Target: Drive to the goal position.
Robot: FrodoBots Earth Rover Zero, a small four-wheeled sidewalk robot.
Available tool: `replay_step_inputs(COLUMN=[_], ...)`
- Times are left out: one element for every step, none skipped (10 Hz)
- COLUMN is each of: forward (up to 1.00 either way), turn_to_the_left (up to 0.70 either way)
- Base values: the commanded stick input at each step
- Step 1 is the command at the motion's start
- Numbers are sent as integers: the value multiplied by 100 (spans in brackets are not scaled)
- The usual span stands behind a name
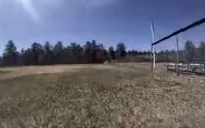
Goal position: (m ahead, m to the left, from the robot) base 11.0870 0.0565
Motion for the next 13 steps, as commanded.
replay_step_inputs(forward=[70,70,70,70,70,70,70,70,70,70,70,70,70], turn_to_the_left=[0,0,0,0,0,0,0,0,0,0,0,0,0])
